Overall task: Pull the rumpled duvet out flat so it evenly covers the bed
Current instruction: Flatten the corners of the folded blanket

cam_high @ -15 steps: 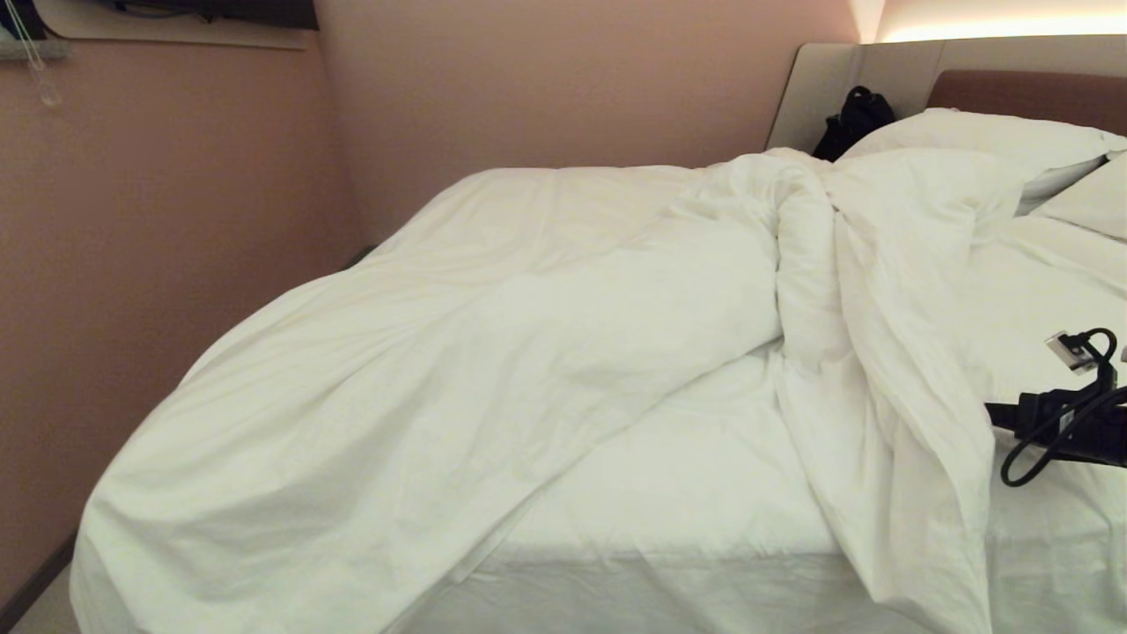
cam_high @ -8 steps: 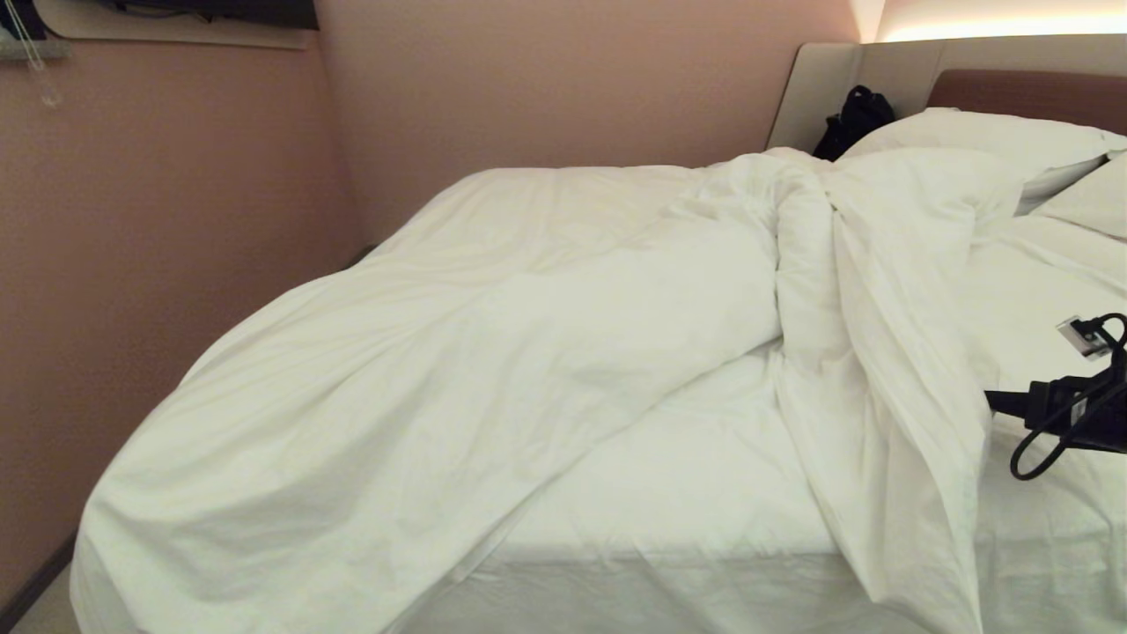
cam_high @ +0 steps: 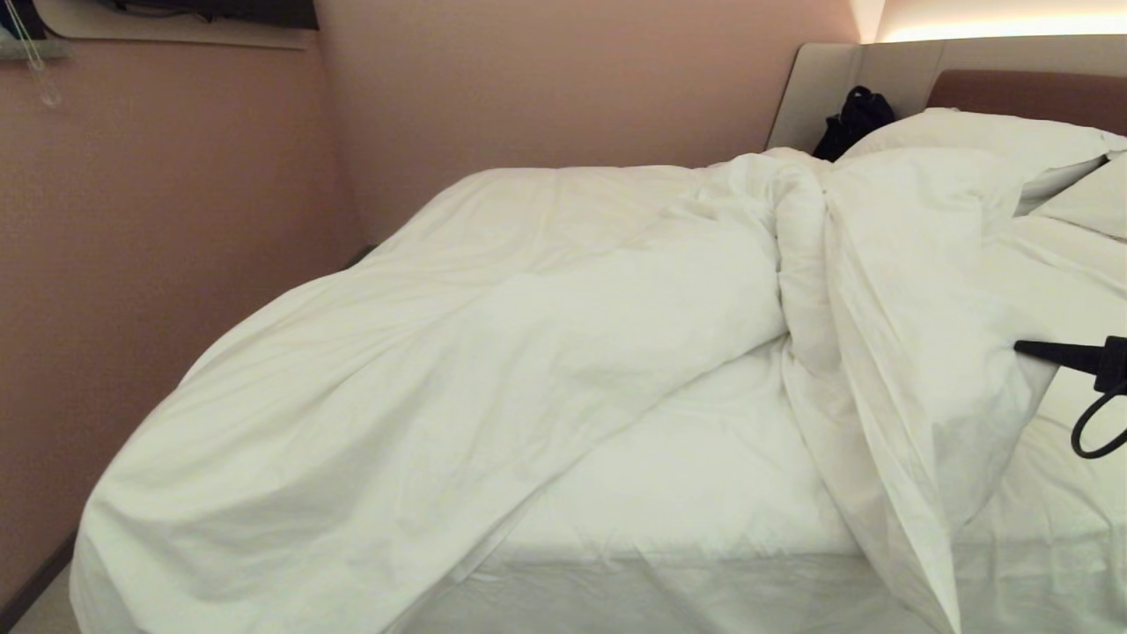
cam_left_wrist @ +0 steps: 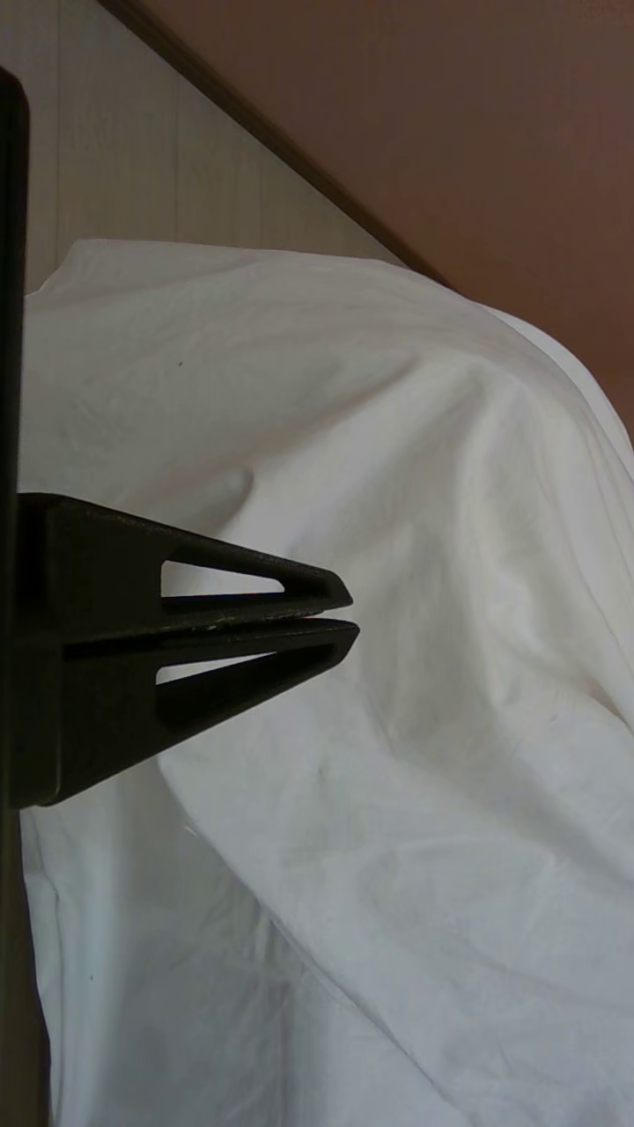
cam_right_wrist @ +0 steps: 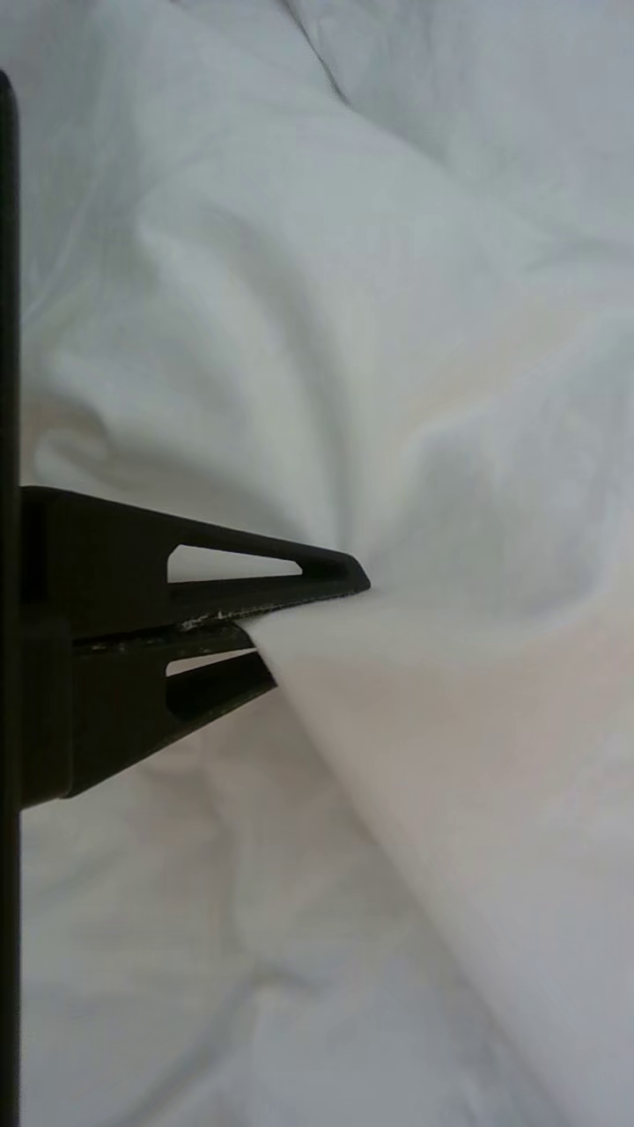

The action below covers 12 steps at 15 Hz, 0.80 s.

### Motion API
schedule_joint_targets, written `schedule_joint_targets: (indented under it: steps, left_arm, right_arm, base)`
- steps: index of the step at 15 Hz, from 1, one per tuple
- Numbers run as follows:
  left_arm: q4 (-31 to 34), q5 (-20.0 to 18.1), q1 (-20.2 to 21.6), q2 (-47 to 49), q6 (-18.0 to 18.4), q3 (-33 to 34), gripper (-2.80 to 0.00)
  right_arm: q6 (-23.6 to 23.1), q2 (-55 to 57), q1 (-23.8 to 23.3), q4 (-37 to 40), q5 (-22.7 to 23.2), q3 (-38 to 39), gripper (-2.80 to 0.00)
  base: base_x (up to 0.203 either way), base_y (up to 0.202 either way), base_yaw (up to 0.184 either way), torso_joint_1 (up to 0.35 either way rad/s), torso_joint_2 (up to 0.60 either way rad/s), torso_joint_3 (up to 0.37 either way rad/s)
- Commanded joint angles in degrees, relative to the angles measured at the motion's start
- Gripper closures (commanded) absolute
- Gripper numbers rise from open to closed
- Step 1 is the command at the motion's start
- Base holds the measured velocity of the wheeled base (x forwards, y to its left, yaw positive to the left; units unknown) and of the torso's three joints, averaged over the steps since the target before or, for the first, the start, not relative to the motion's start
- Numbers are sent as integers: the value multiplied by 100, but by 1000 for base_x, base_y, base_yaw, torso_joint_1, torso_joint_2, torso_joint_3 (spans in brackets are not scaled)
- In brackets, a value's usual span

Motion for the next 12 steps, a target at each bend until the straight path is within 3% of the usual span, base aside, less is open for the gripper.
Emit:
schedule_joint_targets:
  steps: [1,7,10,12]
  left_arm:
    - [-3,3,0,0,-3,0,0]
    - [-3,3,0,0,-3,0,0]
    - [-3,3,0,0,-3,0,0]
    - [-3,3,0,0,-3,0,0]
  right_arm:
    - [27,-461,-70,-10,32,37,0]
    - [1350,-1559,-437,-42,-13,-157,0]
    - [1792,-1885,-572,-41,-29,-226,0]
    - [1812,-1656,-566,-42,-32,-235,0]
  base:
    - [0,0,0,0,0,0]
    - [0,0,0,0,0,0]
    - [0,0,0,0,0,0]
    - [0,0,0,0,0,0]
